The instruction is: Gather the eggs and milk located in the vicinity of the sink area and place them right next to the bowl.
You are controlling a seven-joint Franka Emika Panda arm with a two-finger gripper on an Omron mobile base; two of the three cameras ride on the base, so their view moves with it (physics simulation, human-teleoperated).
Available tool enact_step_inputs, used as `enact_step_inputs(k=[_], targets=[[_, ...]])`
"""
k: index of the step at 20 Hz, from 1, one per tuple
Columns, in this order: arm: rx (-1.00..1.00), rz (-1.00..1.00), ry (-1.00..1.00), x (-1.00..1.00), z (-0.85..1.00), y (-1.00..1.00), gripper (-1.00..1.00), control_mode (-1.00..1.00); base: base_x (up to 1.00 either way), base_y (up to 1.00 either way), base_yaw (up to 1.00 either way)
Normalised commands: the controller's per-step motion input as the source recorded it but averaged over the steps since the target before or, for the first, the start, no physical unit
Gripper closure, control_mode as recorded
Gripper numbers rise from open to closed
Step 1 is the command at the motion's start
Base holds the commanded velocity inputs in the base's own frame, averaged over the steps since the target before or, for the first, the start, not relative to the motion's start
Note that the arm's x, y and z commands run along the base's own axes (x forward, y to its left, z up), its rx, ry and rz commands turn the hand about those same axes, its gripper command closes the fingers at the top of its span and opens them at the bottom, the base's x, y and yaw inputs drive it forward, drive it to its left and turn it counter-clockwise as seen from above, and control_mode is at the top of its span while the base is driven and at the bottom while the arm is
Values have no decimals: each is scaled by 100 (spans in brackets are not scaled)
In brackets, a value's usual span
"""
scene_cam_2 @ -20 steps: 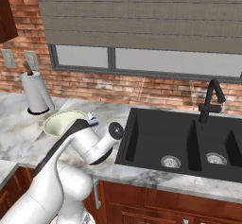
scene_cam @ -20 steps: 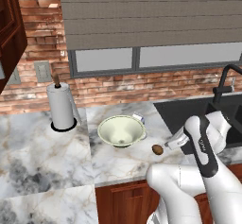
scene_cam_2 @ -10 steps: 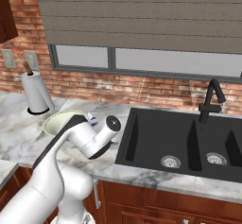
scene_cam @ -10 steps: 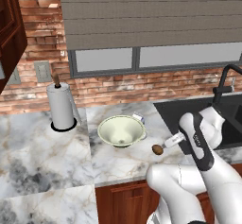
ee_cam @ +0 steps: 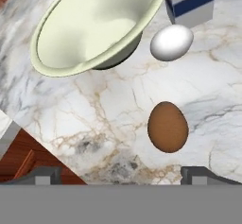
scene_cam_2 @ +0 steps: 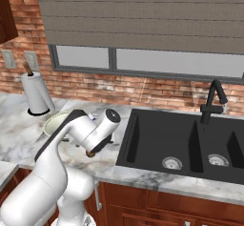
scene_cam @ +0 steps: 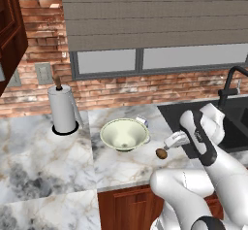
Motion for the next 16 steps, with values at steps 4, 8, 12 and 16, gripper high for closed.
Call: enact_step_inputs(k=[4, 8, 12, 16], targets=[[0, -7, 6, 0, 0, 0, -100, -100, 0, 0, 0], [0, -5, 1, 0, -7, 2, -100, -100, 0, 0, 0], [0, -3, 0, 0, -14, 8, -100, -100, 0, 0, 0], [0, -2, 0, 0, -21, 11, -100, -100, 0, 0, 0]])
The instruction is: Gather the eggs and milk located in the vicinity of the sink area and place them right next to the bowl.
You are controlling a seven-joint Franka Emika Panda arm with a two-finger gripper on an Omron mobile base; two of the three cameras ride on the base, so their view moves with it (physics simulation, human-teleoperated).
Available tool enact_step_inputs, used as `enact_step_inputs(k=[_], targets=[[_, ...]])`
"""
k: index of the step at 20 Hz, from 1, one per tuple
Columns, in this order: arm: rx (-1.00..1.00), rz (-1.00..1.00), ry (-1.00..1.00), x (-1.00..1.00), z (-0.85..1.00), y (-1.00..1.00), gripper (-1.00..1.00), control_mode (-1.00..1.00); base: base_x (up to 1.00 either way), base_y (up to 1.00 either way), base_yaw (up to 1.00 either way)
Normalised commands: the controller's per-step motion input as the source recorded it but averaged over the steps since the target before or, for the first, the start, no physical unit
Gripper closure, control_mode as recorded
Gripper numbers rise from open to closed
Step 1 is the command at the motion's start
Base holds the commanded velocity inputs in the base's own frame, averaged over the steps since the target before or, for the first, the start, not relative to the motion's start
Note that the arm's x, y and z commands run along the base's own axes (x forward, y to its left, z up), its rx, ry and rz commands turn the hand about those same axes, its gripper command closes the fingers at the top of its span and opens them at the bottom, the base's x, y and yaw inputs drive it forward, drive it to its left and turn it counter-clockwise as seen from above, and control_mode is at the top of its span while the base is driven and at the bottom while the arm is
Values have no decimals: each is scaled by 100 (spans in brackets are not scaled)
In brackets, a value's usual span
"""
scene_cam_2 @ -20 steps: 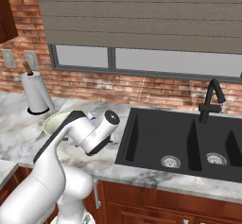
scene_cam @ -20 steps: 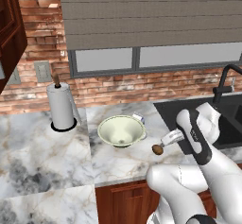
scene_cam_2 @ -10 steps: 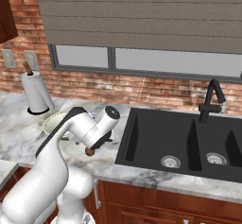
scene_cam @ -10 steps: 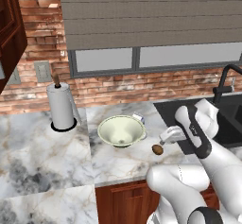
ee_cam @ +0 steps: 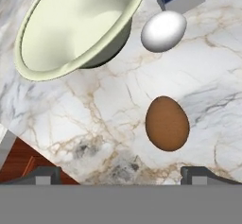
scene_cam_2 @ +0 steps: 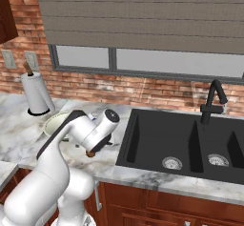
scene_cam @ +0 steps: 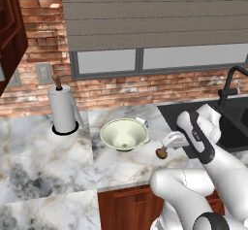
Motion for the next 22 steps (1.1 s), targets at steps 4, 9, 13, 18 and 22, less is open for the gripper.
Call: enact_step_inputs(k=[4, 9, 13, 18, 22], targets=[[0, -1, 0, 0, -21, 8, -100, -100, 0, 0, 0], [0, 0, 0, 4, -20, 0, -100, -100, 0, 0, 0], [0, 0, 0, 7, -16, 0, -100, -100, 0, 0, 0], [0, 0, 0, 14, -13, 0, -100, -100, 0, 0, 0], [0, 0, 0, 13, -17, 3, -100, -100, 0, 0, 0]])
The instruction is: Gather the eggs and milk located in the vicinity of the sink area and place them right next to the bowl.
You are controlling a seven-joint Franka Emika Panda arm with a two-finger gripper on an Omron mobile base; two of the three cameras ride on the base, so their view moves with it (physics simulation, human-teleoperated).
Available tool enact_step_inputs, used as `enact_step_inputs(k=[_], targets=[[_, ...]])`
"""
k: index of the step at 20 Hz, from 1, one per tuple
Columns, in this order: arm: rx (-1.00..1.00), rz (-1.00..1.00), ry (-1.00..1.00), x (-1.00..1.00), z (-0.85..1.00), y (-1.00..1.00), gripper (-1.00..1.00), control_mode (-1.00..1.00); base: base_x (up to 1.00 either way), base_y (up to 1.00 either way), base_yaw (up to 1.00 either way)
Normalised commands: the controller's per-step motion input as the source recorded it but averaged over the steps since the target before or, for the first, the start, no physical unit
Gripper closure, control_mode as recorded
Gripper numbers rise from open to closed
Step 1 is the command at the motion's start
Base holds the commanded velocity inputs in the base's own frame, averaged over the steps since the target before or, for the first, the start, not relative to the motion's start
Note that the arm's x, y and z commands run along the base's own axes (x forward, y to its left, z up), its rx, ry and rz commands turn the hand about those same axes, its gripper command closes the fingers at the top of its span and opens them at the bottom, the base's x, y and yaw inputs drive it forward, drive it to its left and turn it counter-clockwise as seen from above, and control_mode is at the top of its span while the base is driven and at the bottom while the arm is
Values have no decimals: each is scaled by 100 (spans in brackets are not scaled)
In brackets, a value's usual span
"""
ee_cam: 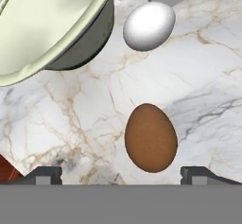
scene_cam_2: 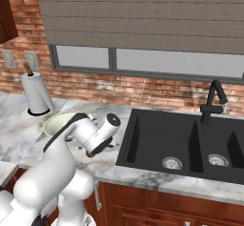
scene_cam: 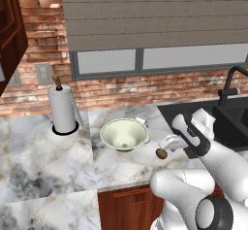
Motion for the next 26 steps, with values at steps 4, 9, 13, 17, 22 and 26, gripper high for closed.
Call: enact_step_inputs(k=[4, 9, 13, 17, 22, 26], targets=[[0, 0, 0, 11, -26, 2, -100, -100, 0, 0, 0], [0, 0, 0, 9, -32, 3, -100, -100, 0, 0, 0], [0, 0, 0, 11, -28, 5, -100, -100, 0, 0, 0], [0, 0, 0, 11, -26, 8, -100, -100, 0, 0, 0], [0, 0, 0, 5, -26, 12, -100, -100, 0, 0, 0], [0, 0, 0, 0, -32, 12, 100, -100, 0, 0, 0]])
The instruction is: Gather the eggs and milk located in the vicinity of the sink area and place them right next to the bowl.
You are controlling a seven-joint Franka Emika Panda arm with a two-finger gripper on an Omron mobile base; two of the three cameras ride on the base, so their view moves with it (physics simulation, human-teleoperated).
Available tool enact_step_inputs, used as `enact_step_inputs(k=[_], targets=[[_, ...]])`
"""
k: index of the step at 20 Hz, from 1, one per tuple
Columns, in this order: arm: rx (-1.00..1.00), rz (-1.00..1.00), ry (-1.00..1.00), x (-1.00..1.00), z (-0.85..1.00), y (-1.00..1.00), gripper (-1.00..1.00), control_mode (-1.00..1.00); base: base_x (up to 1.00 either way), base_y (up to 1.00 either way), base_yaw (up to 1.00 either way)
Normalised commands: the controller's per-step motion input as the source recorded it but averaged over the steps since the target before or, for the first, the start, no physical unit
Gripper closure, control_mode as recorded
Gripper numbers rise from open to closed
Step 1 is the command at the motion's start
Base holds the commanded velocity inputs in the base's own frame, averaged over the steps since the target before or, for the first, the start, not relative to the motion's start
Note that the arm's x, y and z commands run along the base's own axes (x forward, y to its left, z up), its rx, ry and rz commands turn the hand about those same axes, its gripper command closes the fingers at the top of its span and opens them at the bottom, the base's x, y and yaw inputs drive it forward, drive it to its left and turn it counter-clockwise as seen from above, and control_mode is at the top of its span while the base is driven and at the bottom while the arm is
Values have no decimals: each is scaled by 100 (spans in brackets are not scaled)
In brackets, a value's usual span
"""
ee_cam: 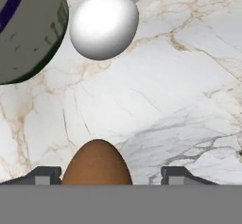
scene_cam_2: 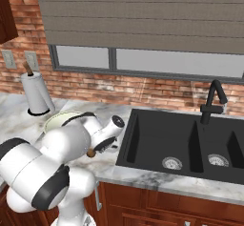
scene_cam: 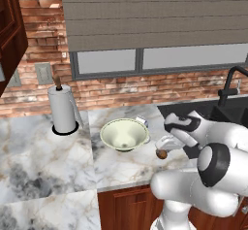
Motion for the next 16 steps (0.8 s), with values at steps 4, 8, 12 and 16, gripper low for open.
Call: enact_step_inputs(k=[4, 8, 12, 16], targets=[[0, -1, 0, 0, -41, 15, 100, -100, 0, 0, 0], [0, -1, 0, -17, -50, 15, 100, -100, 0, 0, 0], [0, -2, 0, -27, -53, 15, 100, -100, 0, 0, 0], [0, -2, 2, -17, -28, 3, 100, -100, 0, 0, 0]])
